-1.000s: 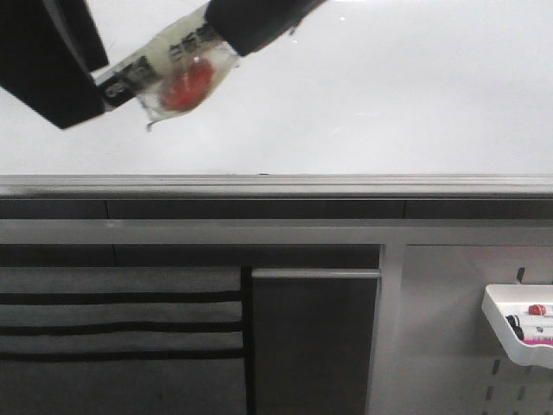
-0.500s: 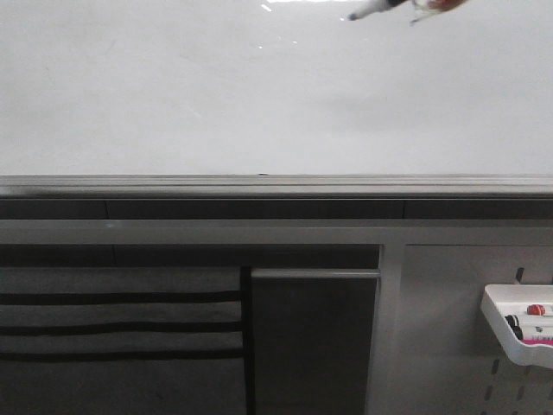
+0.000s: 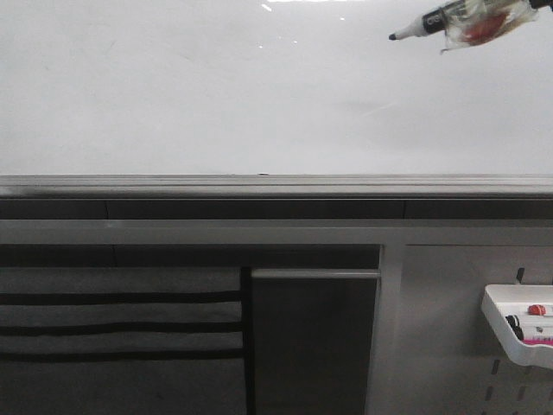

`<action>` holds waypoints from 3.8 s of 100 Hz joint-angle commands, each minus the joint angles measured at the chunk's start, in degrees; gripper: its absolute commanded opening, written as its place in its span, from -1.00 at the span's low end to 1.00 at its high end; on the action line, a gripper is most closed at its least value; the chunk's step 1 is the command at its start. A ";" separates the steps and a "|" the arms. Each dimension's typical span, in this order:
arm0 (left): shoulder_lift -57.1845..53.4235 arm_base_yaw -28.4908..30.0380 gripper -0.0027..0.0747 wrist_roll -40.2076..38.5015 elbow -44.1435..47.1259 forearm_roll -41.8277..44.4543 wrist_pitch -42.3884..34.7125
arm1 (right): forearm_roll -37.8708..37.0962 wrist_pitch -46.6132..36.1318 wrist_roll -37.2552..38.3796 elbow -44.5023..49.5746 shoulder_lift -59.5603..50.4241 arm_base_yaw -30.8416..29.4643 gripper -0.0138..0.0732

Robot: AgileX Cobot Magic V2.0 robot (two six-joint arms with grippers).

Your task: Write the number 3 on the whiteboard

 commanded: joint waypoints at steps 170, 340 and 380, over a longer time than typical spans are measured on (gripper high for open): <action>-0.20 0.18 0.02 -0.84 -1.41 -0.38 -4.04 | -11.76 1.94 10.77 -19.79 28.17 0.87 -0.79; 0.86 -1.11 0.02 7.77 -1.54 -5.46 -4.82 | -7.94 17.95 -10.63 -21.01 9.01 15.05 -0.79; 14.49 -21.18 0.02 46.09 -10.58 -30.88 -2.24 | -7.94 19.32 -22.35 -21.01 9.01 15.05 -0.79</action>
